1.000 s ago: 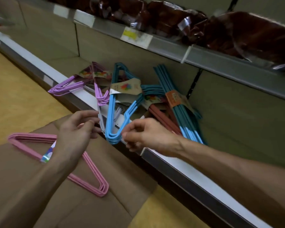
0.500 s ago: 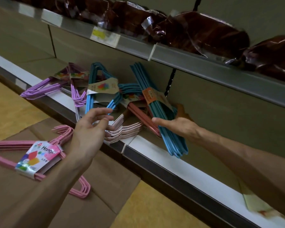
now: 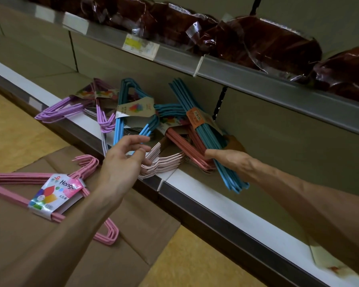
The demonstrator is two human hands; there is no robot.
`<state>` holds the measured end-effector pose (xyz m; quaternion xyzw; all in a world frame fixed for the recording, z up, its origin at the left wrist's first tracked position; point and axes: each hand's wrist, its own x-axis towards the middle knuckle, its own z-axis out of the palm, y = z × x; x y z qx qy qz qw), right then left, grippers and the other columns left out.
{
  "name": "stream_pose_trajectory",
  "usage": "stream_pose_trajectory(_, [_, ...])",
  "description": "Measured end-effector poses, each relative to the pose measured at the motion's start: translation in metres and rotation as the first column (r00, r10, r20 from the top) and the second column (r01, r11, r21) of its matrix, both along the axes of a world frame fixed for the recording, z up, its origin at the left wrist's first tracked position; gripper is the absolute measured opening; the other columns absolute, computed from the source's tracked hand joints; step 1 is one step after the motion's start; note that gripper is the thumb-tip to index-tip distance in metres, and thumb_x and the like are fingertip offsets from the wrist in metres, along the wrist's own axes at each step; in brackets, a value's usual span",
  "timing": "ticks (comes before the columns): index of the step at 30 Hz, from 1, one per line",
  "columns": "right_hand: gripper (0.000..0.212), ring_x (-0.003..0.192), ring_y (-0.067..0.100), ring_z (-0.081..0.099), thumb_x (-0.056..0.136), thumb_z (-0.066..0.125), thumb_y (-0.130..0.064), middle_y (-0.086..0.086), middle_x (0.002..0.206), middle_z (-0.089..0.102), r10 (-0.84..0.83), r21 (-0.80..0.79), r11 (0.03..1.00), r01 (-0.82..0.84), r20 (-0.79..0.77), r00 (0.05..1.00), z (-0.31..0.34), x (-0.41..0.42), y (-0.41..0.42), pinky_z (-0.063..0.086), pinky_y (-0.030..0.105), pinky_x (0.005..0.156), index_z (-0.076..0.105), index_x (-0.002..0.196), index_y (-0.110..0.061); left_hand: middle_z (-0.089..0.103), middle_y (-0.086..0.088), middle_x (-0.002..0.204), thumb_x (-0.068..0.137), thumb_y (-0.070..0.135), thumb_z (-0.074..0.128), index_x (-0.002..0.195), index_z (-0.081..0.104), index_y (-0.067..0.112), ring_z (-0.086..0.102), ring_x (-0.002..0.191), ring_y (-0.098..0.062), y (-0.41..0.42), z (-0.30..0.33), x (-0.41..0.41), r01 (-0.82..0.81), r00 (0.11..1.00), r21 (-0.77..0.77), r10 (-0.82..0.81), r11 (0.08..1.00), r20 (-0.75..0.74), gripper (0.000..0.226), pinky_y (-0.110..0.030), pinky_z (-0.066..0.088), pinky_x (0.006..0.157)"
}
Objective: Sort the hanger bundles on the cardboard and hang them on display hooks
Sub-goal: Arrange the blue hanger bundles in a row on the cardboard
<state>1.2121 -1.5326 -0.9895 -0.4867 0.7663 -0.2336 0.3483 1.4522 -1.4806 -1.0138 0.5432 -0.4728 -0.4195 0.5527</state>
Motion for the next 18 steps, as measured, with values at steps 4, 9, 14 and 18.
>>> stream_pose_trajectory(4, [0.055,0.082,0.015,0.061,0.075,0.079,-0.047,0.001,0.102,0.064,-0.034,-0.067,0.997,0.031,-0.043,0.999,-0.005,-0.001,0.004,0.047,0.026,0.073,0.060,0.119,-0.020,0.068,0.002,0.100,0.098,0.007,0.053,0.109,0.067,0.024,0.071,0.079,-0.018,0.002,0.003,0.004,0.017,0.999,-0.016,-0.016,1.000,0.029,0.025,-0.033,0.060,0.068])
stream_pose_trajectory(9, [0.042,0.079,0.019,0.065,0.075,0.076,-0.047,0.002,0.088,0.065,-0.023,-0.132,0.991,0.003,-0.149,0.989,0.002,-0.003,0.018,0.053,0.030,0.069,0.063,0.100,-0.015,0.068,-0.001,0.100,0.097,0.006,0.054,0.107,0.068,0.023,0.070,0.080,-0.021,0.004,0.004,0.010,-0.001,1.000,-0.012,0.001,1.000,0.001,0.024,-0.027,0.057,0.062])
stream_pose_trajectory(14, [0.035,0.064,0.021,0.062,0.075,0.074,-0.046,0.004,0.073,0.064,-0.009,-0.135,0.990,-0.033,-0.304,0.953,0.014,-0.003,0.028,0.047,0.029,0.055,0.064,0.079,-0.013,0.069,0.001,0.100,0.097,0.009,0.056,0.109,0.068,0.024,0.071,0.082,-0.020,0.007,0.009,0.010,0.010,1.000,-0.020,-0.010,1.000,0.017,0.022,-0.026,0.057,0.062])
stream_pose_trajectory(18, [0.033,0.062,0.022,0.060,0.077,0.073,-0.042,0.003,0.067,0.061,-0.032,-0.142,0.990,-0.023,-0.377,0.926,0.015,0.001,0.032,0.045,0.031,0.058,0.060,0.071,-0.013,0.069,0.002,0.101,0.098,0.011,0.056,0.110,0.067,0.025,0.071,0.082,-0.020,0.014,0.016,0.010,0.022,0.999,-0.031,-0.021,0.999,0.027,0.022,-0.029,0.059,0.067])
